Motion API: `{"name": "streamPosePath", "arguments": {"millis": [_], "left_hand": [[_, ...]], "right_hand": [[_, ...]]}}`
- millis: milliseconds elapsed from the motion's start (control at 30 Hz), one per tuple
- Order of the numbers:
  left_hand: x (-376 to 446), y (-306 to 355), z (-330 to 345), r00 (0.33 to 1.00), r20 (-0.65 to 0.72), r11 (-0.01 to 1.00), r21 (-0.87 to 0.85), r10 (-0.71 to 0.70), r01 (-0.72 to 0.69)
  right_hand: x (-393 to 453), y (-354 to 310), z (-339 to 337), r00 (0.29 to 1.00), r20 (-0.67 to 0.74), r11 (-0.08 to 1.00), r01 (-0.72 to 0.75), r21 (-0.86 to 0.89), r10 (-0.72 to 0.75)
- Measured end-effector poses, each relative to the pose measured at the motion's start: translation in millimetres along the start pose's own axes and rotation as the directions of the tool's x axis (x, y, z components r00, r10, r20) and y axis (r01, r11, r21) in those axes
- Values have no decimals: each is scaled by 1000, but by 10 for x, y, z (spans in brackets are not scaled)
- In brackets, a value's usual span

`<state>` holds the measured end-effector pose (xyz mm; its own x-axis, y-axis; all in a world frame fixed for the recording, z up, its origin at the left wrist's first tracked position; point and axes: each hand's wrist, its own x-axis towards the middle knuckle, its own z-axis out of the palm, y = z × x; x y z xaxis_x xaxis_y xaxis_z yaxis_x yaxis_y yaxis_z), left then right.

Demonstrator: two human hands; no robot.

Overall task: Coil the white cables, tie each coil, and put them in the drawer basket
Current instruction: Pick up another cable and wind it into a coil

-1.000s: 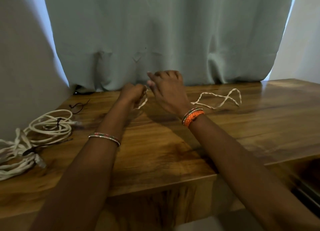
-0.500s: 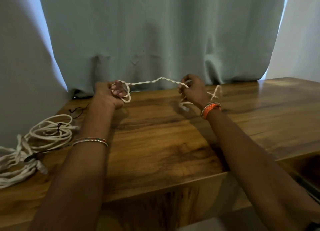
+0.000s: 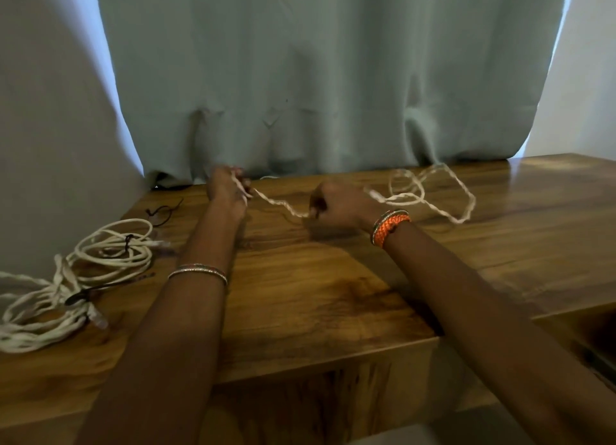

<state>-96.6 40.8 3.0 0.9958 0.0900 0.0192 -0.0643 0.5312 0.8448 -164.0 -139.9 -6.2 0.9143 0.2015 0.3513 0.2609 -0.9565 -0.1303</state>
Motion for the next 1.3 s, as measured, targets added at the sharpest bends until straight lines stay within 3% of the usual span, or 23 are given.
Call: {"name": "streamPosePath", "arguments": {"millis": [33,67,133,167,200,300,467,633,767,867,1033,1100,1167,1200,1233,1300], "left_hand": [[-9,-53,51,1000,27,991,134,8,-11],[-41,-106,100,997,80,956,293,7,-30],[-179,-224,187,970,240,825,553,-21,-119],[-255,-271,210,943,327,789,596,-66,-152],[-335,-289,223,900,409,793,594,-153,-135],[-384,-251,211,733,557,867,490,-390,90],[-442,-140,213,617,680,915,342,-397,212],[-385,-19,104,670,679,952,261,-299,160],[-330,38,36,740,651,985,95,-170,143],[-219,117,-90,841,540,988,-114,-25,103],[-81,54,-135,933,359,961,-254,-9,107],[-64,12,-63,965,259,983,-182,35,13],[-66,-73,-15,978,158,989,50,133,-142],[-96,-125,0,973,143,965,166,179,-202],[-126,-183,8,965,152,933,261,213,-247],[-205,-275,51,937,232,835,432,263,-341]], "right_hand": [[-14,-68,6,993,113,998,43,36,-47],[-13,-145,1,984,136,986,96,137,-114],[32,-219,-43,987,16,913,143,382,-161],[57,-203,-76,990,-51,883,142,447,-133],[74,-160,-106,988,-122,887,140,440,-96],[92,114,-105,948,-316,970,51,239,28],[81,397,-112,864,-462,946,-49,321,201],[-5,614,-122,871,-464,944,-1,331,164],[-47,700,-126,877,-472,993,-45,112,93],[-102,875,-123,855,-510,996,-90,26,90],[-65,760,-161,883,-460,995,-96,16,93],[-41,559,-145,912,-408,993,-87,-79,47],[-8,322,-75,980,-196,983,-27,-183,-10],[0,196,-53,996,-81,988,36,-151,-49],[7,86,-42,994,22,994,108,-28,-107],[16,-61,-86,968,79,936,209,283,-240]]}}
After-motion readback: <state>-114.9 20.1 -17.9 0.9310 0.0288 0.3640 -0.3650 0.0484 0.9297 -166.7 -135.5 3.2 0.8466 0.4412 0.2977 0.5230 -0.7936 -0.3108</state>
